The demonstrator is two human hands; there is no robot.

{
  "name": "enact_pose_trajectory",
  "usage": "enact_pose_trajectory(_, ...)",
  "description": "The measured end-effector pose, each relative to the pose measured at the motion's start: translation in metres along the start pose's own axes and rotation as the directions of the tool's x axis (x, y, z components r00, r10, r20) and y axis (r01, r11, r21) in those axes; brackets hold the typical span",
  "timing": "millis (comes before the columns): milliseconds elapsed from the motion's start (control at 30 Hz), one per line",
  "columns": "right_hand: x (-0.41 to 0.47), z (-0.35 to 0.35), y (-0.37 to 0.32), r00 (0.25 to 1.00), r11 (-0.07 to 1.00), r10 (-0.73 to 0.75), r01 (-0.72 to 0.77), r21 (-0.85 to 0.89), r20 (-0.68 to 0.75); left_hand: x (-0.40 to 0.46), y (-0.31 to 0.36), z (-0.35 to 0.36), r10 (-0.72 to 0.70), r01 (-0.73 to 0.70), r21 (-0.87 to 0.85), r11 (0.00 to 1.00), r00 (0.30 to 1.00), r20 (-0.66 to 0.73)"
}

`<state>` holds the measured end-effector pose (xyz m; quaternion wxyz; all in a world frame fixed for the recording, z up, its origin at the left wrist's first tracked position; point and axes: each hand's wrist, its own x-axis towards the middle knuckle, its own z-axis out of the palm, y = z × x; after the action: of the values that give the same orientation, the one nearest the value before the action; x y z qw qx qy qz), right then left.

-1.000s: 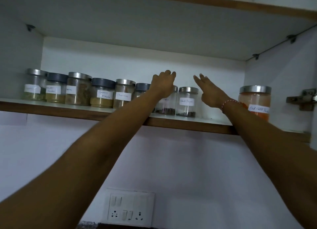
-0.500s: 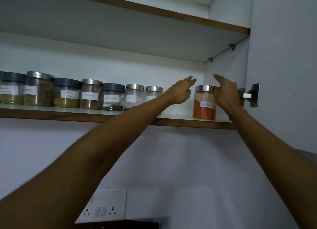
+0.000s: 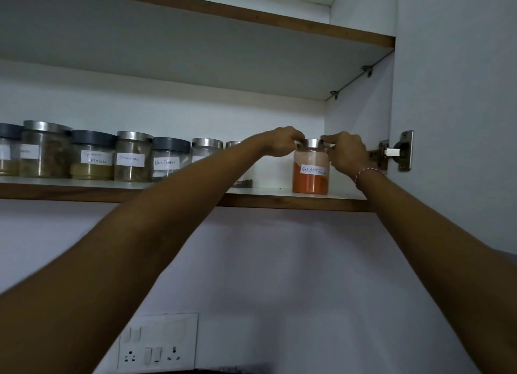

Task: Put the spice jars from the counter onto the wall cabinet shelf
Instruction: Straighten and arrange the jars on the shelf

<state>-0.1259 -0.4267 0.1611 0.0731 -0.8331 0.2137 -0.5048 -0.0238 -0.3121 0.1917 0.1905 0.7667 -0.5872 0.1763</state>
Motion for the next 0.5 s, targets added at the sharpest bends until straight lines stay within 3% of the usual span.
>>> enact_pose_trajectory(333, 0.032, 0.028, -0.011, 0.950, 0.997, -0.019, 0.043, -0.069, 0.313, 0.014, -0.030, 0.005, -0.105, 0.107, 0.160, 0.981, 0.994, -0.020)
enact_pose_trajectory(500, 0.046, 0.045, -0.016, 0.908, 1.000, 0.020, -0.016, -0.013, 0.418, 0.017, -0.047, 0.011, -0.155, 0.153, 0.190, 0.970, 0.988, -0.003)
